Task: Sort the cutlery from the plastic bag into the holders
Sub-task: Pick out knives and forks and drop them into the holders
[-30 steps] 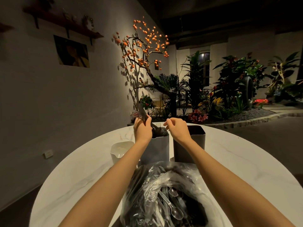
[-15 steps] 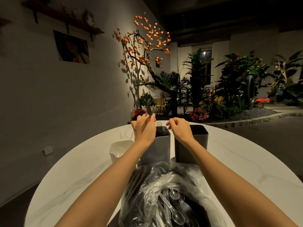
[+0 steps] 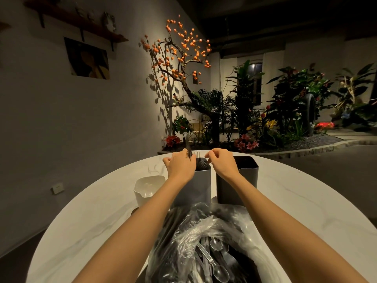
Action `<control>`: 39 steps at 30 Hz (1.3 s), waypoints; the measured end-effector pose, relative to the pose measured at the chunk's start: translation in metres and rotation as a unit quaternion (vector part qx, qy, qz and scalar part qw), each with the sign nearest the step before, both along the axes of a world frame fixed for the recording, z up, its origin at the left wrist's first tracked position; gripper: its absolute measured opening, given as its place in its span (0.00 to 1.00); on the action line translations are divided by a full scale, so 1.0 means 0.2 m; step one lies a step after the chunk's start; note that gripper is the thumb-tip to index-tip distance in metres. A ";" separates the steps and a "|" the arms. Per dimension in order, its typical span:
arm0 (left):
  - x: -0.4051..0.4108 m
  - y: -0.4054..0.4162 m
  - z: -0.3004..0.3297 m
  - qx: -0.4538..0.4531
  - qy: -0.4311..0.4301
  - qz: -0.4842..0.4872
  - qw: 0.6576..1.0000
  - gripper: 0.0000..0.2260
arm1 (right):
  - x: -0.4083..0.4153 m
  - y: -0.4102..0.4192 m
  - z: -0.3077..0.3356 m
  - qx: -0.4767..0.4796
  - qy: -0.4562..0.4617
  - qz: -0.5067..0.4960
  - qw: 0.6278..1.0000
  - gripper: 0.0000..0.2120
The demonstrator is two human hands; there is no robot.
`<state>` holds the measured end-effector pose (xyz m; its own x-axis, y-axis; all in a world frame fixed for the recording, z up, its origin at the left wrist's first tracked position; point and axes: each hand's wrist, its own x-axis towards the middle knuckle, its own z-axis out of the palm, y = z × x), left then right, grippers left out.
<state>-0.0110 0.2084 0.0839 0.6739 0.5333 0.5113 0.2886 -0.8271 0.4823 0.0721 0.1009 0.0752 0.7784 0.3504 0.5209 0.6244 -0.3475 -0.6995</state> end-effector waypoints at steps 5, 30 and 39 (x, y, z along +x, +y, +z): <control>0.02 0.02 -0.02 -0.046 -0.068 -0.106 0.991 0.24 | 0.00 0.00 -0.01 0.005 -0.004 -0.006 1.000 0.12; -0.01 0.00 0.01 0.073 0.119 -0.046 0.989 0.24 | -0.03 0.00 -0.02 -0.017 -0.012 0.003 1.000 0.13; -0.13 0.03 -0.08 0.117 -0.103 -0.071 0.985 0.11 | -0.06 -0.03 -0.02 -0.016 -0.011 0.000 1.000 0.11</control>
<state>-0.0374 0.2150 0.0680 0.6029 0.2921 0.7424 0.0775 -0.9476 0.3099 0.0606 0.0945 0.0709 0.7670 0.3680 0.5256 0.6393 -0.3689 -0.6747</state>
